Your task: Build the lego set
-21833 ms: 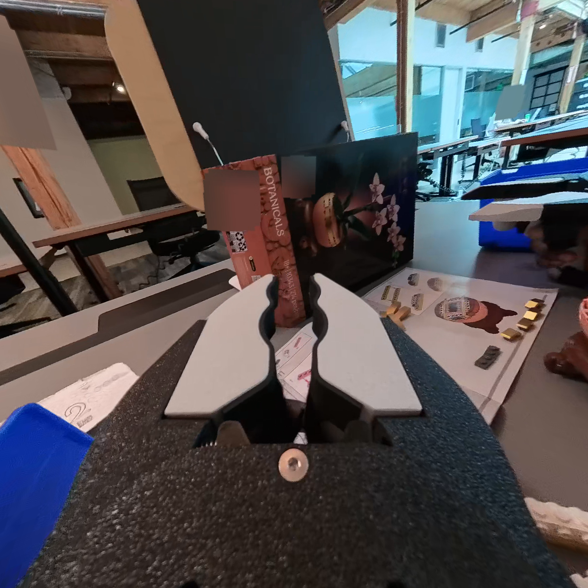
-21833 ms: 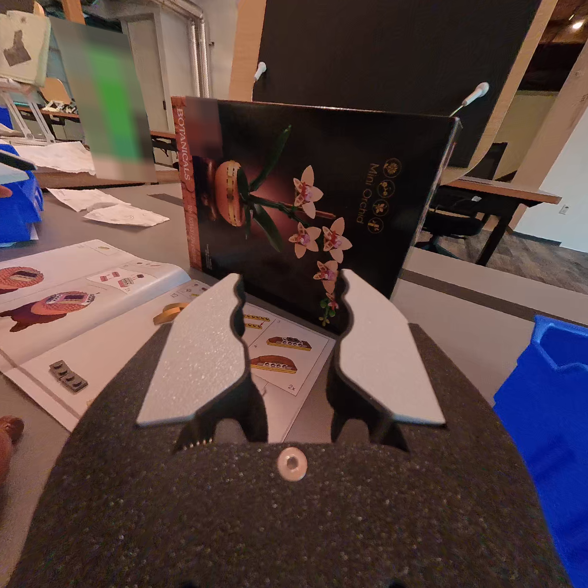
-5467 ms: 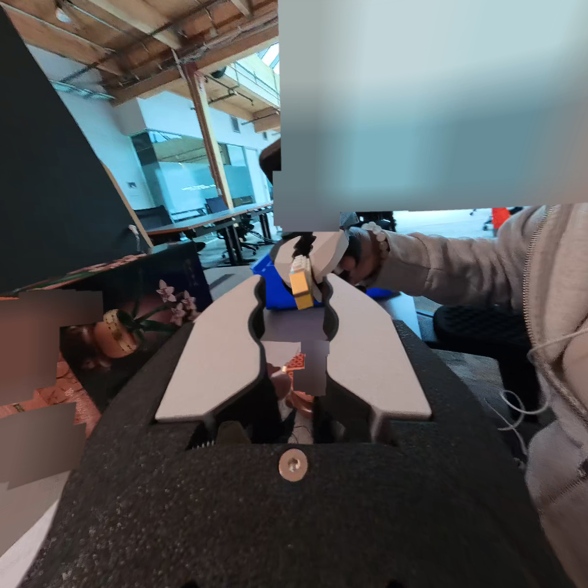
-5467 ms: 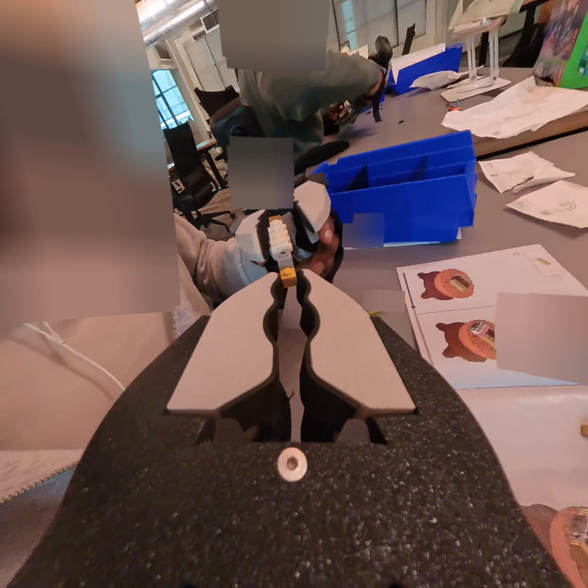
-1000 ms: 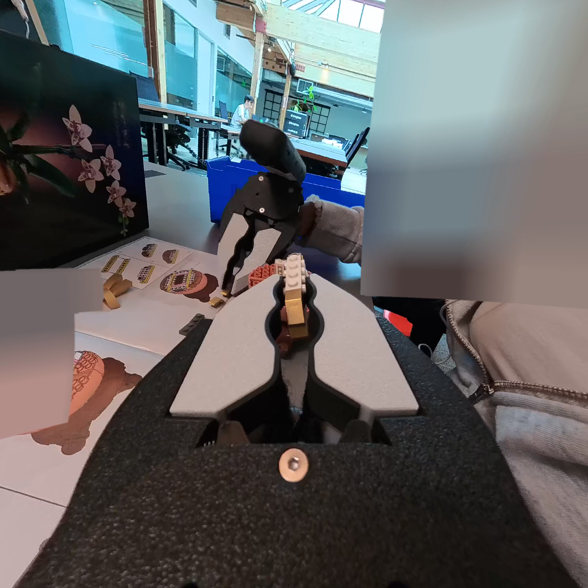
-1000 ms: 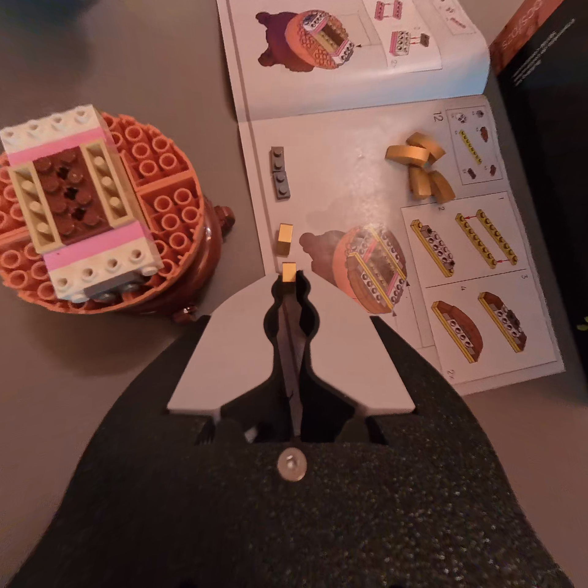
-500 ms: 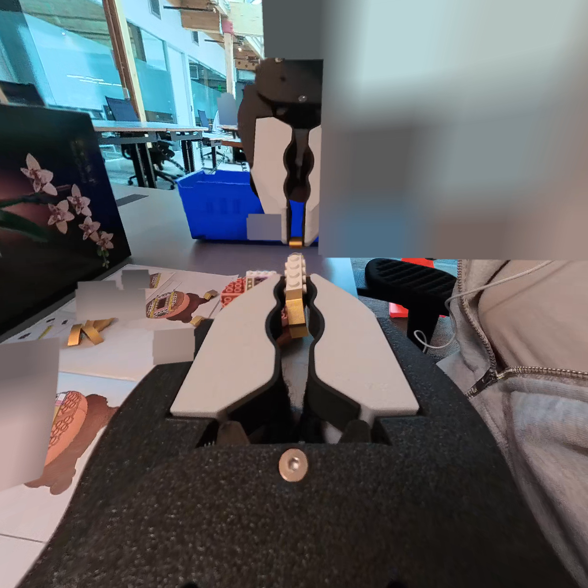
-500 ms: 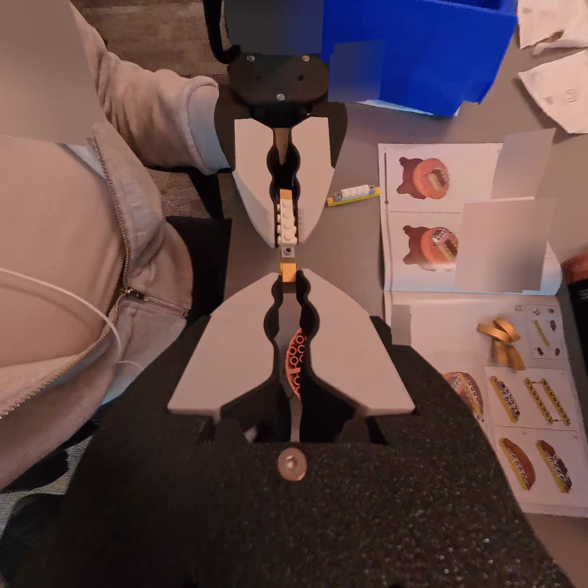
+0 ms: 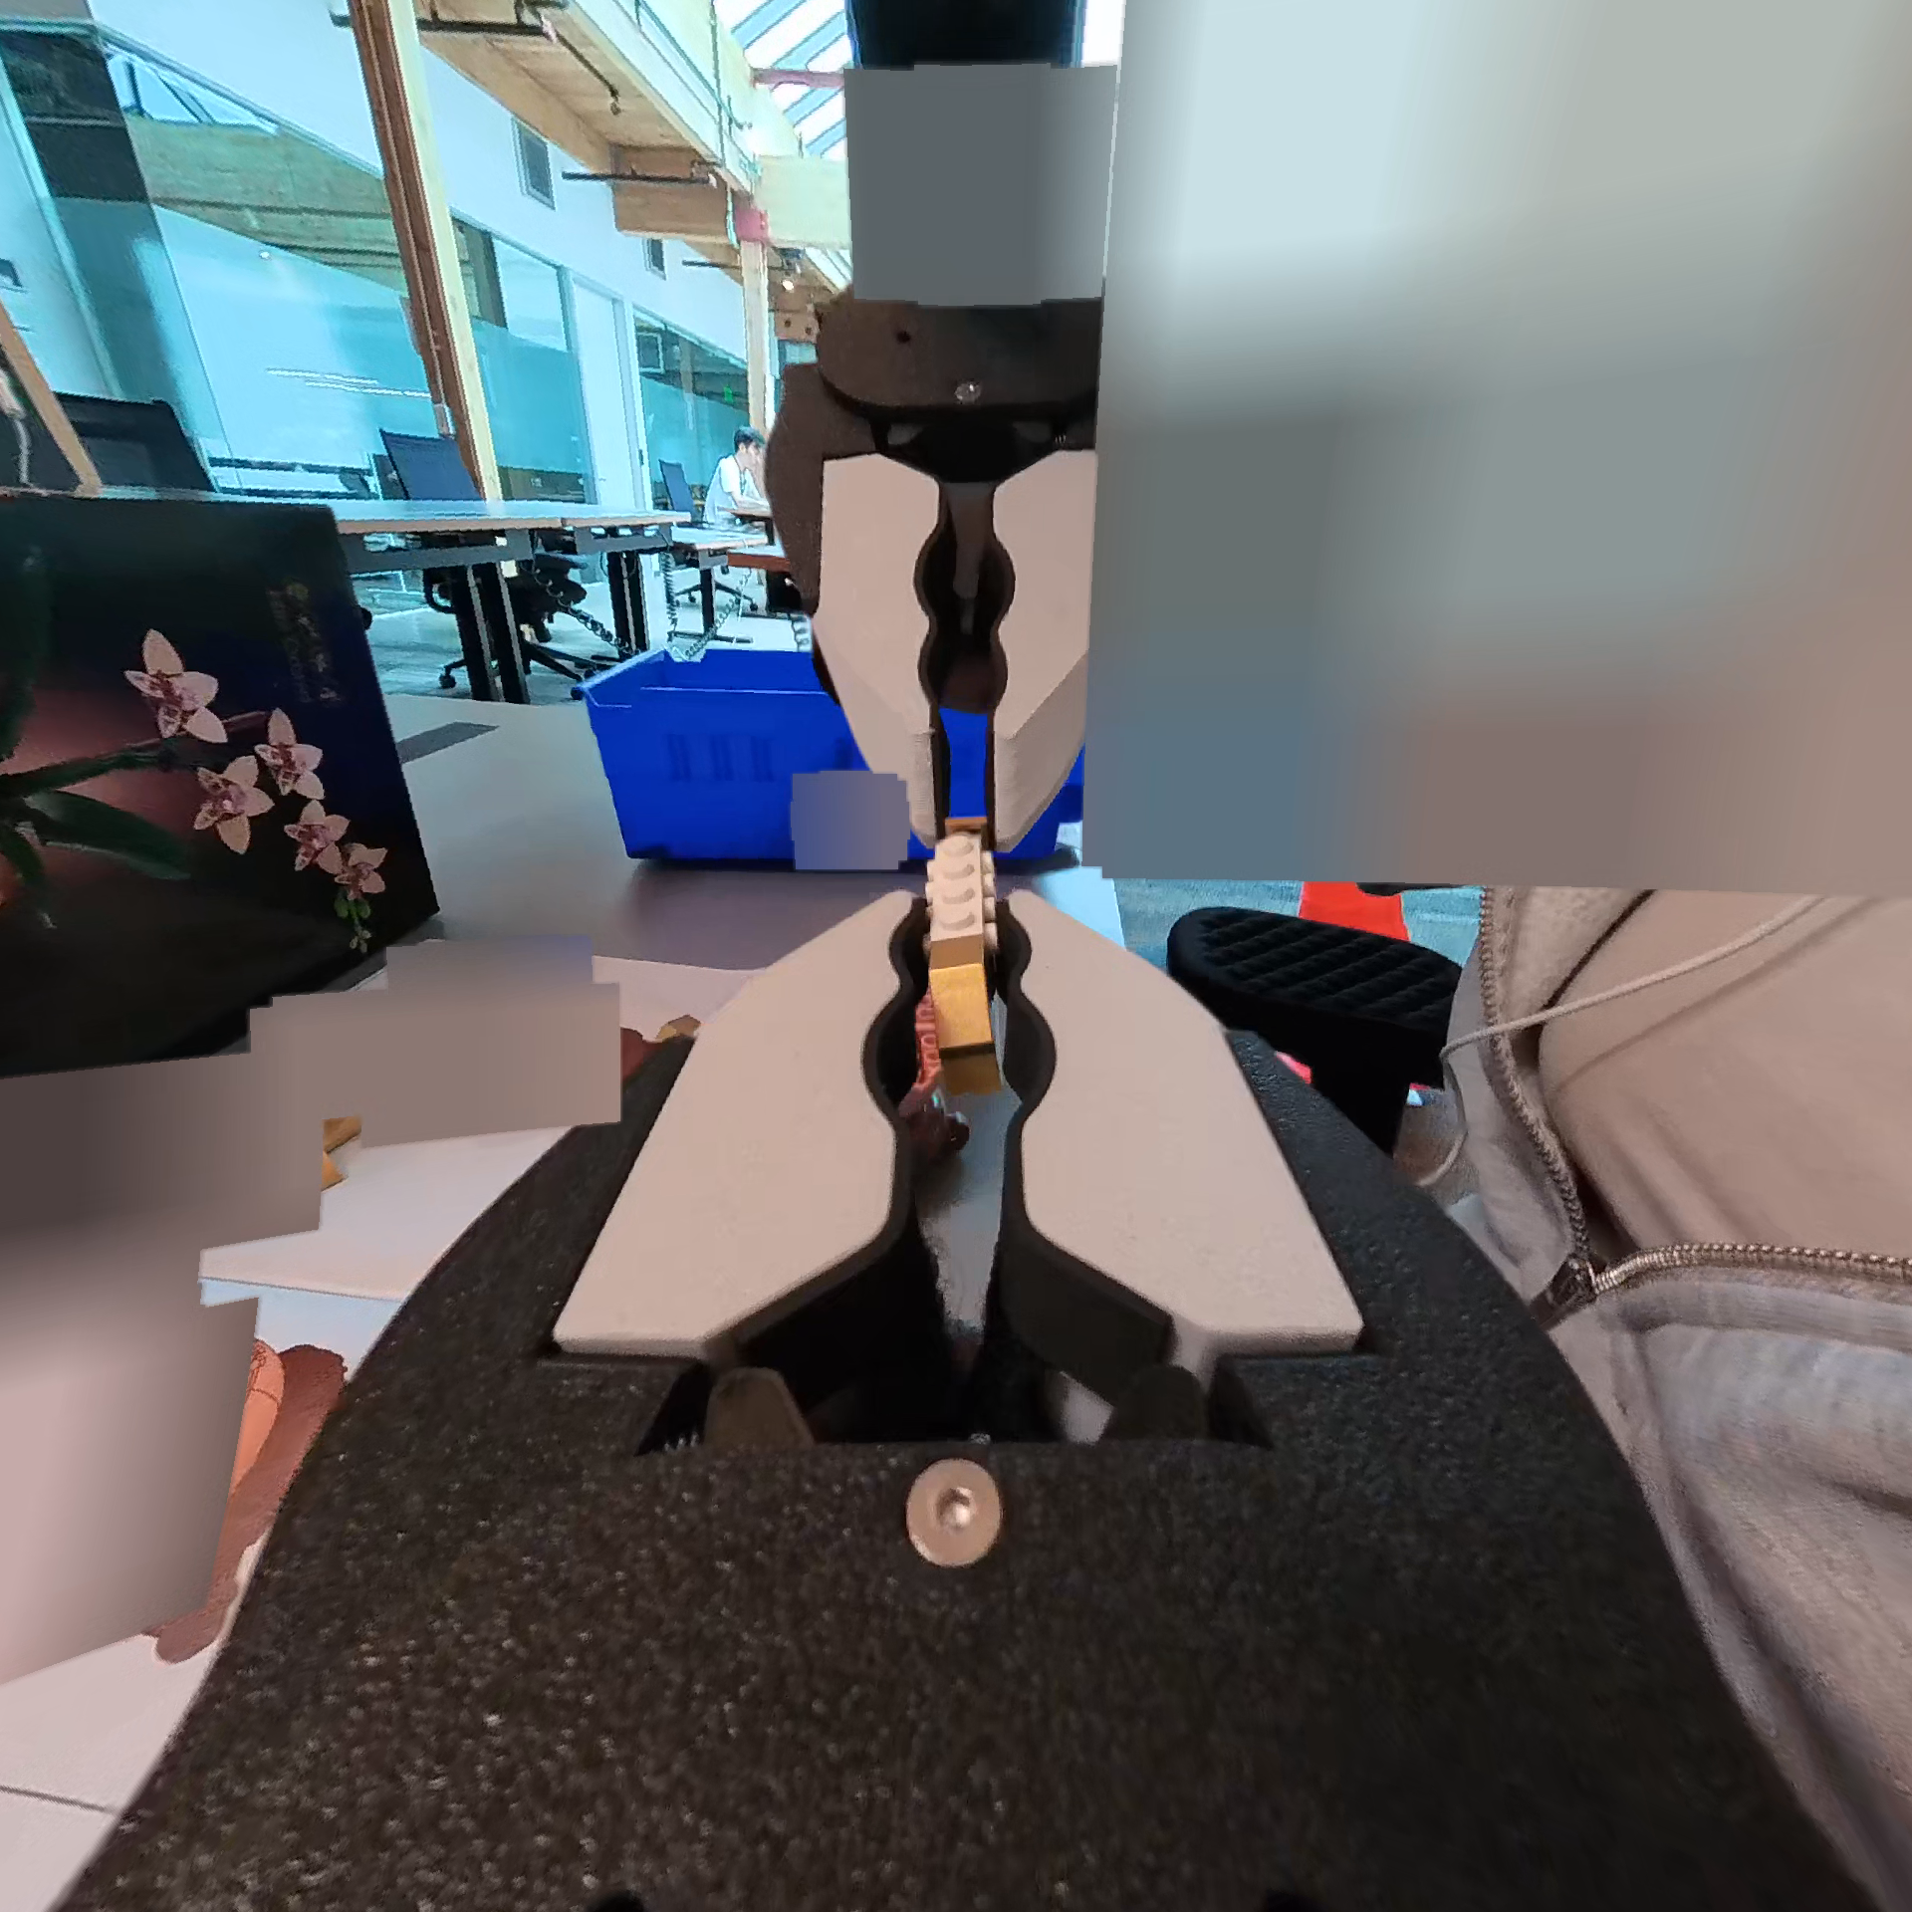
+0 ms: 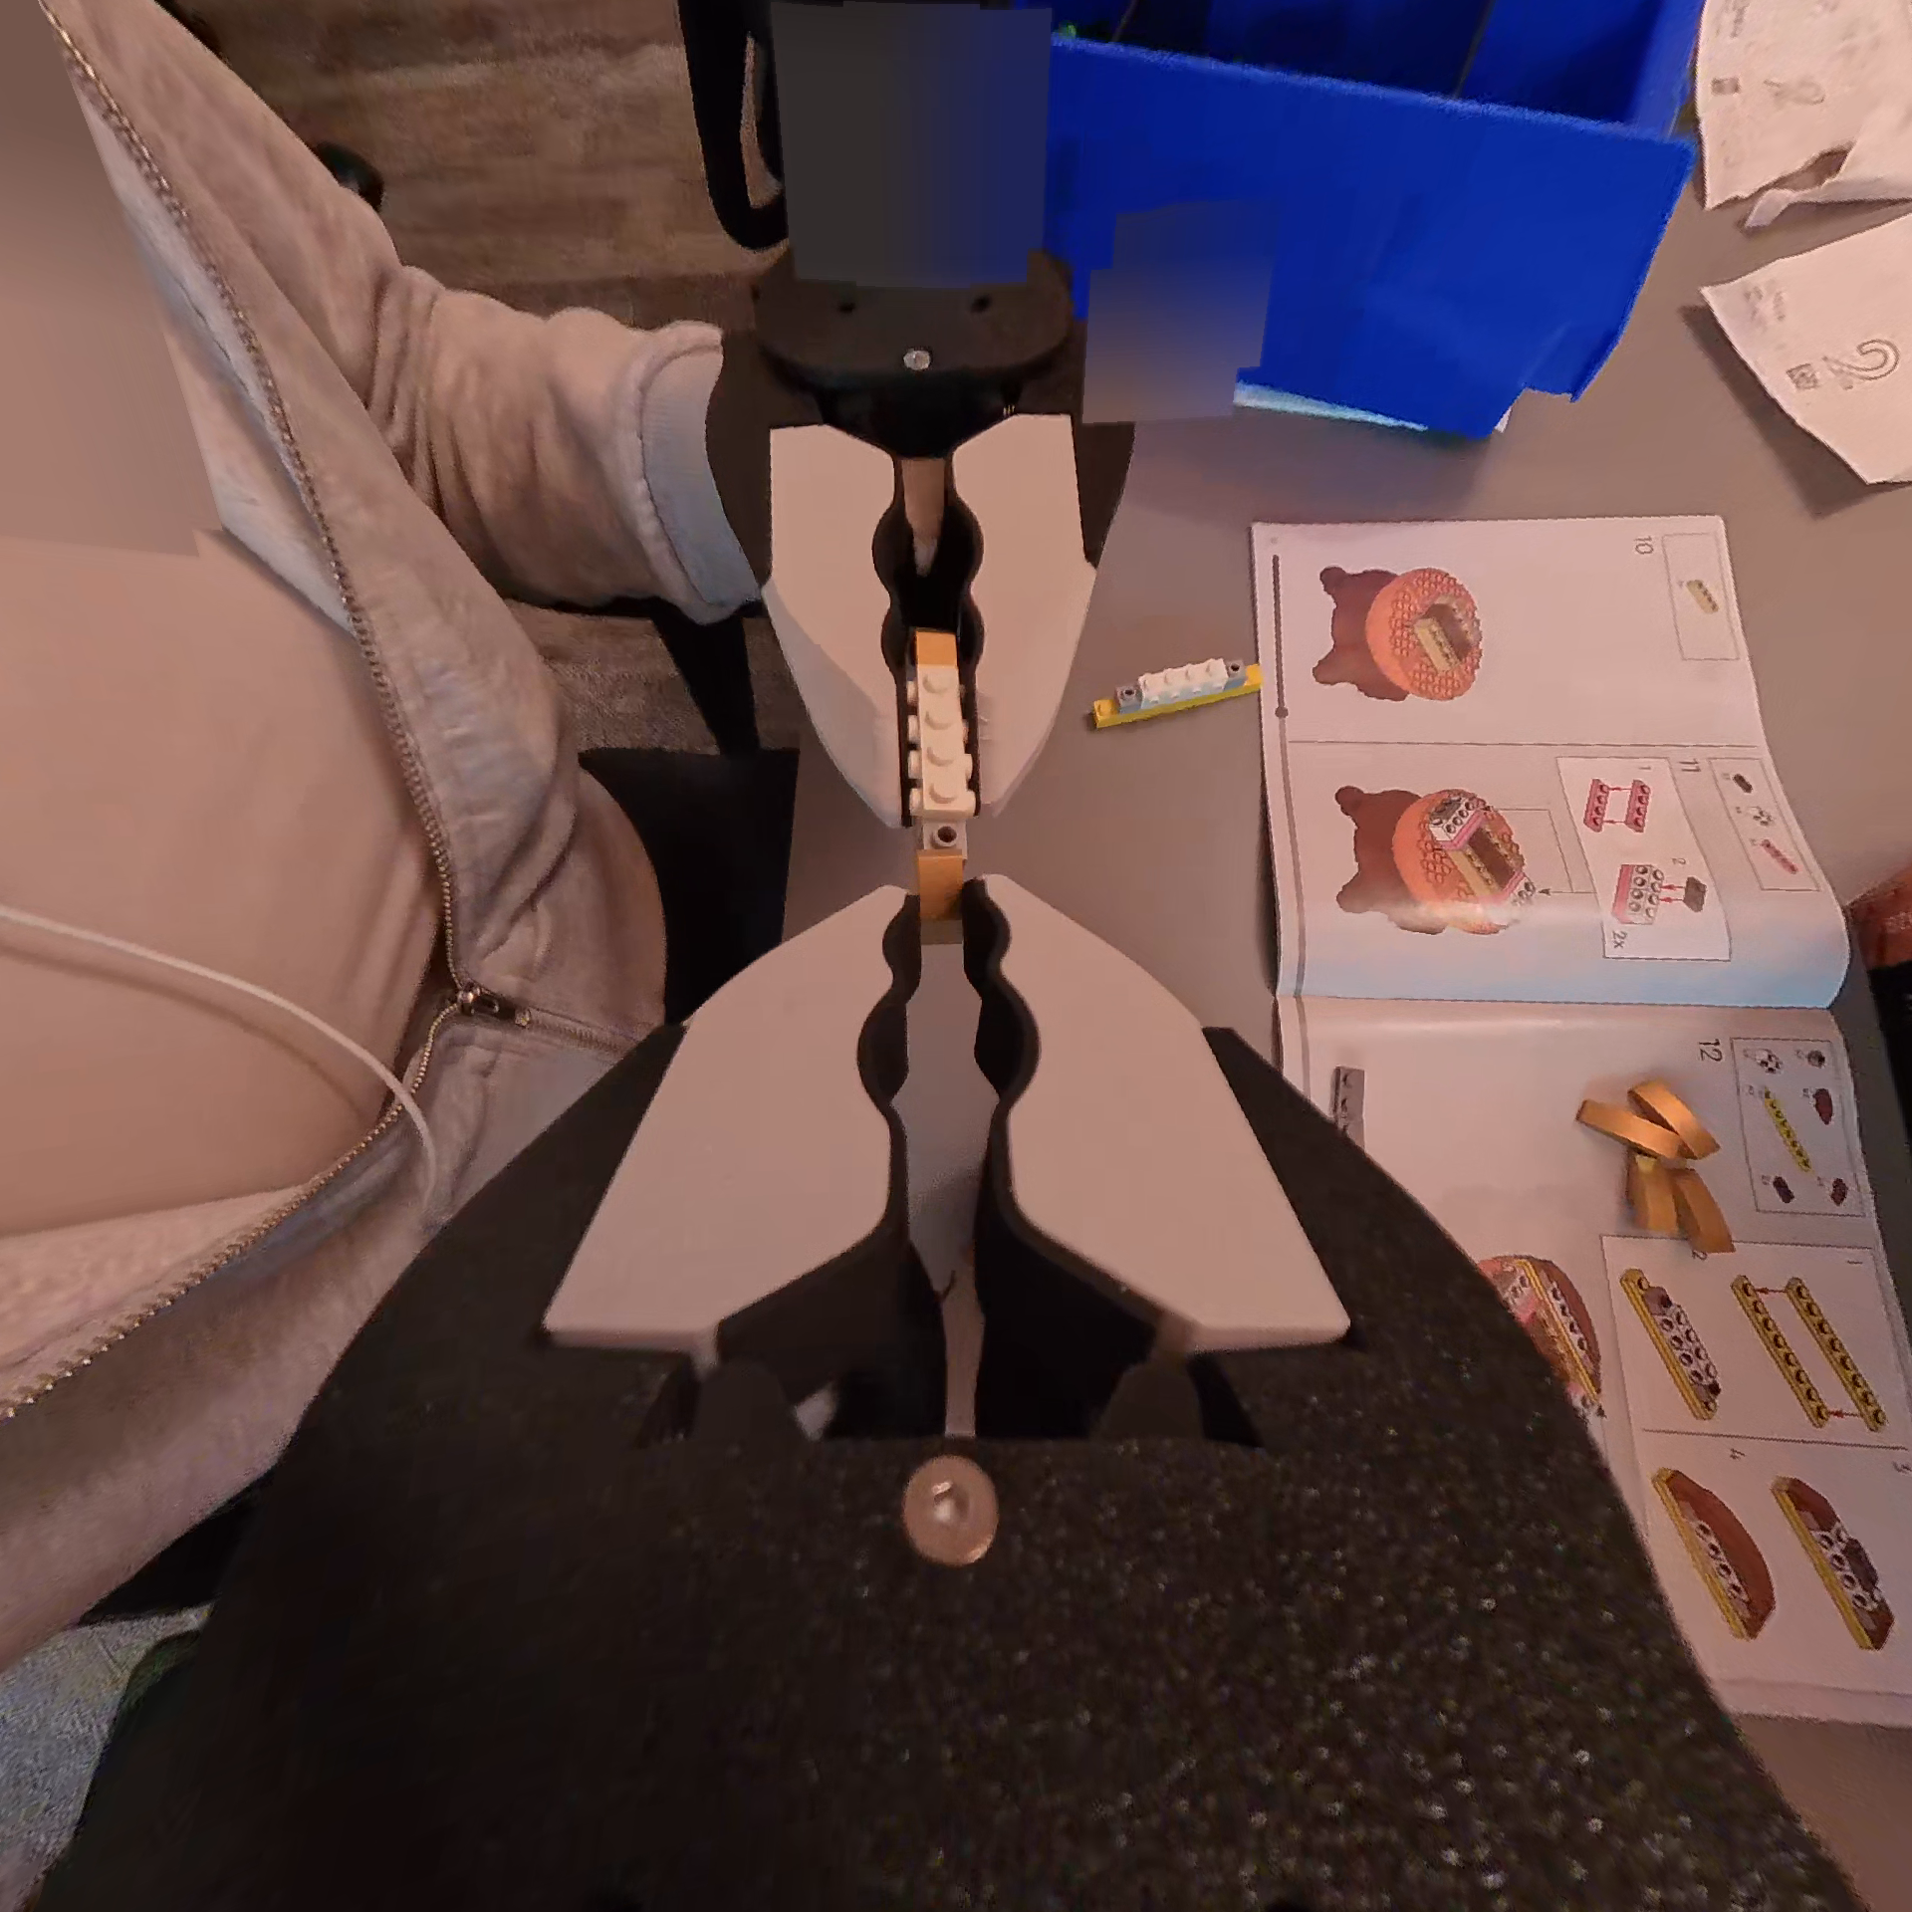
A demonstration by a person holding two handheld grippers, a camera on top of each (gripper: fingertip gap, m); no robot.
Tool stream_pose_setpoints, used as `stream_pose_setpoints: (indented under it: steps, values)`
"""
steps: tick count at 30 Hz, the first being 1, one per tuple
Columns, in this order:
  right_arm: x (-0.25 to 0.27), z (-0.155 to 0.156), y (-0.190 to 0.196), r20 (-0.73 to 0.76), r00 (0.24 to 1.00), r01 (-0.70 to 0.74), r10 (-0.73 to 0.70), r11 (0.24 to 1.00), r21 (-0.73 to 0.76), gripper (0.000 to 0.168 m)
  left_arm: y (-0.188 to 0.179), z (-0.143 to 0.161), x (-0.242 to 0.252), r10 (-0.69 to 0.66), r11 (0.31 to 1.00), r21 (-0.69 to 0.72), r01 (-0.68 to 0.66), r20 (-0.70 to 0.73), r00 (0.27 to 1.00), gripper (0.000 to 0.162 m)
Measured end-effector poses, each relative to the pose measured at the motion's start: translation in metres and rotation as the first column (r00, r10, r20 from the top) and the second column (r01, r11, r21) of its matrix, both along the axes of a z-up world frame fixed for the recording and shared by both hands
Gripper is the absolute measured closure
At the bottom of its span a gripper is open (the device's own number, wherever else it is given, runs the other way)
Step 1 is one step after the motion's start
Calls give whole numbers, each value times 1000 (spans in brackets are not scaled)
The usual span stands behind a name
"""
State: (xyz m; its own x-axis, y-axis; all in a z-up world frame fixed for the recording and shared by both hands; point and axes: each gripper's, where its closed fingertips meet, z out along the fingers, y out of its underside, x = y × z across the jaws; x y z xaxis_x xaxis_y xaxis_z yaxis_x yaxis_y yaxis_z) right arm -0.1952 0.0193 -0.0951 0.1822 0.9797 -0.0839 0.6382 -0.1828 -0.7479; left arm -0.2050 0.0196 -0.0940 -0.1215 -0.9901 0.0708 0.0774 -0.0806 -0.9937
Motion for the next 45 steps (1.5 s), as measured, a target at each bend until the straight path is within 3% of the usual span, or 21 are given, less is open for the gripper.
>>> stream_pose_setpoints:
  steps: [7,21,35,39,42,45]
  values:
    - [-5,15,8,-160,985,60,-64,998,-30,161,8,15,-5,43,997,-62,-37,97,994,151]
    - [-7,10,4,-87,996,27,-30,999,-37,161,4,17,-5,45,999,-20,-43,83,996,151]
    - [-10,21,2,-168,985,19,-28,998,-53,161,5,24,-8,40,997,-65,-33,124,991,151]
    - [-5,37,8,-341,935,41,-98,984,-171,161,11,28,-14,47,993,-114,-29,161,986,151]
    - [8,54,22,-496,839,69,-225,947,-313,161,15,29,-17,56,991,-133,-34,168,984,151]
    - [28,54,40,-536,774,125,-337,911,-393,161,16,29,-19,51,988,-153,-24,180,982,151]
